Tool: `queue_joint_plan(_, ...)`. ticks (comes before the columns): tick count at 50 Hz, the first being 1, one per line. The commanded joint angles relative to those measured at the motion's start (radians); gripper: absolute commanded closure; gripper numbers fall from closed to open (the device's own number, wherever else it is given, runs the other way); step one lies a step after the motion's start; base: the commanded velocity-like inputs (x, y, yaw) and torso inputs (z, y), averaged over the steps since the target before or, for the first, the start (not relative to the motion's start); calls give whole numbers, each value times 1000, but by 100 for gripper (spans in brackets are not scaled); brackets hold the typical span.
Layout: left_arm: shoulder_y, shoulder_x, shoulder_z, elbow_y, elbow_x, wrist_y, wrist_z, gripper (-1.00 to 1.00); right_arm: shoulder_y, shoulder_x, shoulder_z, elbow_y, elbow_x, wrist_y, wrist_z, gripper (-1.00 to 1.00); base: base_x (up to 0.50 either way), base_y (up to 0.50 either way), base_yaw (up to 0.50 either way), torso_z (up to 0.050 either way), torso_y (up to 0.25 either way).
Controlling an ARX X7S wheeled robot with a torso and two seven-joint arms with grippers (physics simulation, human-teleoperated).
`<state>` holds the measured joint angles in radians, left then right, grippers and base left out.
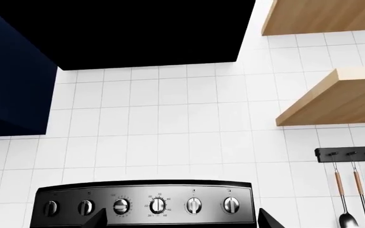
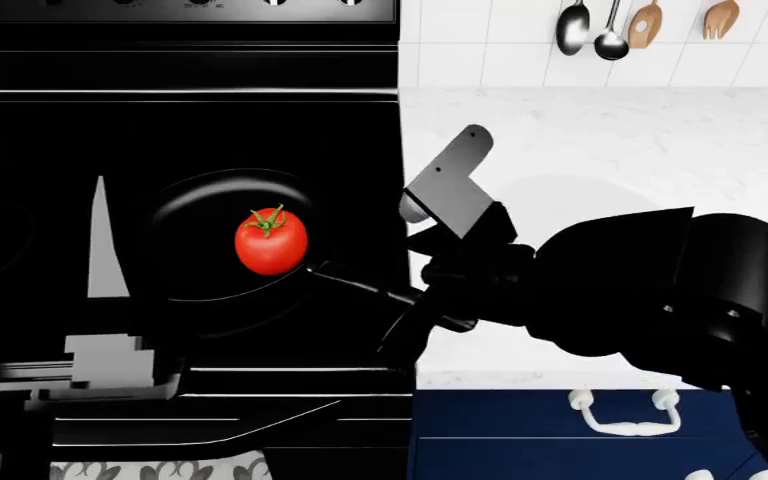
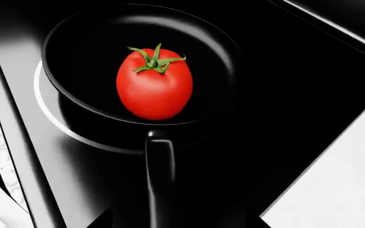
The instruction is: Pick up the pan and dump the vegetables in it onto the plate. Then return the pan to the stove.
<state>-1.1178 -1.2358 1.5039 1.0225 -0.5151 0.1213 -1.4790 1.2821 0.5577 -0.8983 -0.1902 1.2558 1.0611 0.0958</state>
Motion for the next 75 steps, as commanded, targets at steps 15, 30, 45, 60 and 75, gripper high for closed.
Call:
queue_joint_plan(15, 6, -4, -7, 0, 1, 4, 1, -100, 8, -49, -44, 38, -28, 3, -17, -100, 0, 0, 0, 0, 0)
queue_joint_plan(30, 13, -6, -11, -6, 5, 11, 4, -100, 9, -58, -53, 38, -24, 7, -18, -100, 0, 0, 0, 0, 0)
queue_joint_plan(45, 19, -2, -16, -8, 5, 7, 5, -100, 1, -52, -62, 32, -29, -4, -36, -100, 0, 0, 0, 0, 0)
queue_joint_plan(60, 21, -4, -24, -4, 1, 1, 4, -100, -6, -53, -72, 33, -40, -16, -43, 100, 0, 0, 0, 0, 0)
queue_joint_plan(75, 25, -10, -29, 0, 4, 4, 4, -100, -8, -46, -74, 29, -51, -30, -45, 100, 0, 0, 0, 0, 0)
